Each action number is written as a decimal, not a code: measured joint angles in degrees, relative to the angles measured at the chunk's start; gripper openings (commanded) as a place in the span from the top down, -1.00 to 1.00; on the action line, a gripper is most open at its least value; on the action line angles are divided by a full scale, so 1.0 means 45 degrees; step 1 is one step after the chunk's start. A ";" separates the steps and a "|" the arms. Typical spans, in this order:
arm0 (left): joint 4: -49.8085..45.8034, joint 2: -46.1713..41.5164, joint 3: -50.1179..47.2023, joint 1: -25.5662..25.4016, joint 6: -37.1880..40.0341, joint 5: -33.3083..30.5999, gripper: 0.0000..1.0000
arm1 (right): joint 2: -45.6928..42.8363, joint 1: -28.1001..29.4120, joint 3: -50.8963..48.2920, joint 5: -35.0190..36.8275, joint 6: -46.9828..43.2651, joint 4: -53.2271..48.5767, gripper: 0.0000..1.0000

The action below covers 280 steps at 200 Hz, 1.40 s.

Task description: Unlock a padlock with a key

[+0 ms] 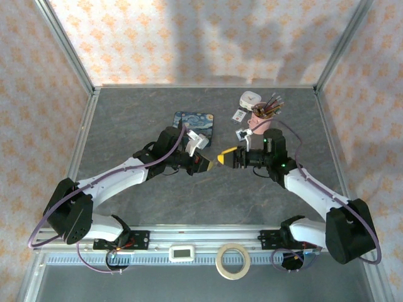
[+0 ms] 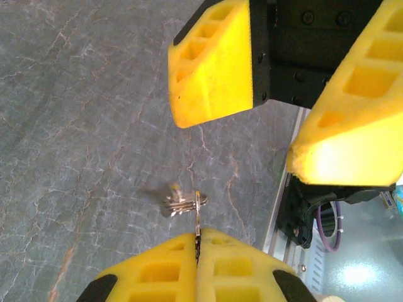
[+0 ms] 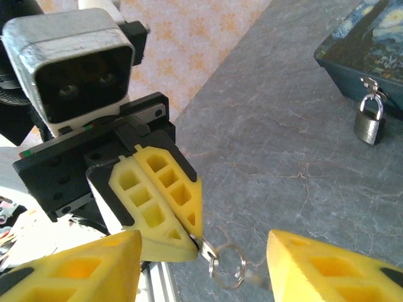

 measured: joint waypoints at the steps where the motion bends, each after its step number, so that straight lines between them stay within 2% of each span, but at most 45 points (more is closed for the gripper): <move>1: -0.0005 0.0000 0.0005 0.0000 0.0000 0.0000 1.00 | 0.0010 0.0000 0.0000 0.0000 -0.0005 0.0019 0.07; 91: -0.0121 0.0000 0.0151 0.0000 0.0083 0.0073 1.00 | 0.1083 0.0539 -0.0058 -0.0364 0.0520 0.1234 0.42; 134: 0.0049 -0.0015 0.0151 0.0000 0.0034 0.0301 1.00 | 0.1175 0.0539 -0.0330 -0.0447 0.0714 0.1540 0.48; 156: 0.0102 -0.0015 0.0151 0.0000 -0.0058 0.0355 1.00 | 0.1175 0.0568 -0.0432 -0.0636 0.0865 0.1928 0.73; 170: 0.0121 -0.0019 0.0146 0.0029 -0.0126 0.0389 1.00 | 0.1175 0.0593 -0.0471 -0.0738 0.0996 0.2132 0.98; 181: 0.0204 -0.0039 0.0112 0.0044 -0.0287 0.0398 1.00 | 0.1180 0.0559 -0.0563 -0.0709 0.1263 0.2365 1.00; 188: 0.0248 -0.0039 0.0087 0.0053 -0.0393 0.0384 0.73 | 0.1175 0.0559 -0.0636 -0.0670 0.1253 0.2521 1.00; 195: 0.0369 -0.0063 0.0029 0.0053 -0.0534 0.0321 0.21 | 0.1175 0.0559 -0.0714 -0.0641 0.1375 0.2686 1.00; 201: 0.0544 -0.0092 -0.0063 0.0053 -0.0724 0.0189 -0.11 | 0.1175 0.0563 -0.0772 -0.0607 0.1467 0.2793 1.00; 208: 0.0903 -0.0121 -0.0194 0.0053 -0.0996 -0.0005 -0.36 | 0.1161 0.0578 -0.0855 -0.0549 0.1564 0.2890 1.00; 215: 0.1297 -0.0185 -0.0355 0.0083 -0.1350 -0.0155 -0.51 | 0.1151 0.0602 -0.0957 -0.0457 0.1710 0.3011 1.00; 235: 0.3036 -0.0461 -0.1127 0.0194 -0.2851 -0.0821 -0.54 | 0.1132 0.0622 -0.1277 -0.0010 0.2399 0.3653 1.00; 280: 0.8680 -0.0554 -0.4104 0.0146 -0.7082 -0.2701 -0.40 | 0.1127 0.0680 -0.2103 0.1477 0.5032 0.6042 1.00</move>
